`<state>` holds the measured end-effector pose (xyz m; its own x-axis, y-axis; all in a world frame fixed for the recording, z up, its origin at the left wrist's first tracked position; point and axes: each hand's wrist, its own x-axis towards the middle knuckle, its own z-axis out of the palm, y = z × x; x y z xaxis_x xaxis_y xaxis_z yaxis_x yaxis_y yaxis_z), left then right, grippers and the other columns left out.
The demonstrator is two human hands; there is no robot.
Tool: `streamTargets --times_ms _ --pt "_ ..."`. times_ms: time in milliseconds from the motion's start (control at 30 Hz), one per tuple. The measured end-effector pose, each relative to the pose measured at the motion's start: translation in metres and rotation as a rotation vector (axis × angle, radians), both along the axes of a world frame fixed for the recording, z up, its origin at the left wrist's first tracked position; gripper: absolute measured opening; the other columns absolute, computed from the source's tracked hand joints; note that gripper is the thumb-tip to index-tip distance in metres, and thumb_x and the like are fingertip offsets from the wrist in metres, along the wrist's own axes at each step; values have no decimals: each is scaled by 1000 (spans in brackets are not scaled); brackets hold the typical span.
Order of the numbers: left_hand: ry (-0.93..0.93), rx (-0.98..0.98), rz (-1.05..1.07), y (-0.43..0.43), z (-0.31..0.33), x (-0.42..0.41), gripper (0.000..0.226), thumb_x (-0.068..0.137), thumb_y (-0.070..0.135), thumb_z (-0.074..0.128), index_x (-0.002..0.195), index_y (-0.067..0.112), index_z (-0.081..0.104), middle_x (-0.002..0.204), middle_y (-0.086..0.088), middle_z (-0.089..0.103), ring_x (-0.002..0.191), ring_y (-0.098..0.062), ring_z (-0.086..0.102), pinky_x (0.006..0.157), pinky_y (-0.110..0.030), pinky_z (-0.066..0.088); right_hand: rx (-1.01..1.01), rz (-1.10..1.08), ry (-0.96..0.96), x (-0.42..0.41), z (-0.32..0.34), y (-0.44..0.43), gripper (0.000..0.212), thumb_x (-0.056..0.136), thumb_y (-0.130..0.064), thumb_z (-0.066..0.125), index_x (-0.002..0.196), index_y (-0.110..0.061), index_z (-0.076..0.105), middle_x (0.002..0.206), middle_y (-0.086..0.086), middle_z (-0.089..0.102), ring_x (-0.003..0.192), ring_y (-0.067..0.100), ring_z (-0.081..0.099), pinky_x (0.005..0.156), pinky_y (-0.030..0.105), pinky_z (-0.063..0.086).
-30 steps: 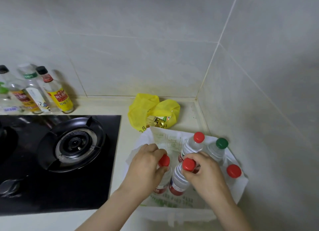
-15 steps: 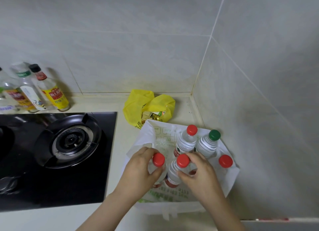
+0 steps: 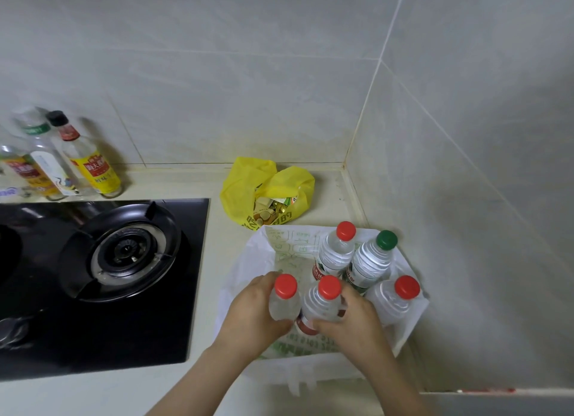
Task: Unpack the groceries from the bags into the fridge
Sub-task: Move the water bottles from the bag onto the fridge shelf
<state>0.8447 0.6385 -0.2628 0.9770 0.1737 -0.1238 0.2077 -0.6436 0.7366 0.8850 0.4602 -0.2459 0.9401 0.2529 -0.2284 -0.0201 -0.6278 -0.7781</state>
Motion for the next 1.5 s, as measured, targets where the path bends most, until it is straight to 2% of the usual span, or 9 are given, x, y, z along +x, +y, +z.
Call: streamTargets --times_ms 267,400,667,833,967,1033,1167,1267,1500 --pt "-17 -21 2 10 6 -4 57 57 32 78 108 40 55 99 19 61 91 -5 60 80 -23 52 -35 -41 -39 -4 7 2 50 57 -24 83 99 -39 61 82 -27 66 79 -14 59 63 4 41" --pt "-64 -63 14 16 24 -7 57 55 37 77 108 41 56 98 21 63 91 -3 60 81 -27 53 -12 -53 -81 -2 23 7 42 56 -31 83 90 -42 62 80 -31 67 79 -14 61 65 4 42" --pt "-260 -186 68 41 85 -2 58 49 42 78 104 40 59 92 21 69 82 0 65 77 -32 55 211 -73 -196 5 76 27 44 57 -23 88 94 -37 67 90 -24 71 86 -6 66 79 24 54" --pt "-442 -263 101 60 129 4 55 53 37 79 105 39 63 96 20 69 80 -3 66 73 -21 52 369 -46 -310 12 121 47 50 61 -17 86 106 -35 69 99 -17 73 94 3 68 85 38 56" --pt "-589 -342 74 73 167 8 55 58 33 79 111 34 63 101 10 70 86 -10 68 78 -32 56 497 -15 -435 16 163 67 45 64 -13 87 100 -33 71 98 -6 74 92 10 70 84 45 57" --pt "-677 -344 80 80 190 8 55 58 37 76 111 33 64 102 11 70 87 -7 68 77 -22 54 596 2 -479 17 183 78 42 63 -17 86 100 -31 71 100 2 73 91 16 71 82 47 57" --pt "-793 -354 62 94 235 6 57 60 43 73 114 30 63 103 14 71 91 -8 68 78 -24 56 749 52 -551 19 222 101 37 63 -32 80 99 -28 70 101 9 71 87 18 72 71 34 58" --pt "-855 -386 79 102 263 5 56 60 44 72 113 29 62 102 11 72 92 -11 69 79 -33 58 858 99 -564 23 249 114 35 68 -25 78 102 -19 68 97 5 73 83 15 73 64 22 55" --pt "-1007 -303 166 109 313 -1 46 63 42 71 106 26 67 96 7 74 87 -14 71 78 -41 59 1013 213 -646 37 298 137 48 62 -42 74 100 -14 67 88 -3 75 76 9 72 59 16 52"
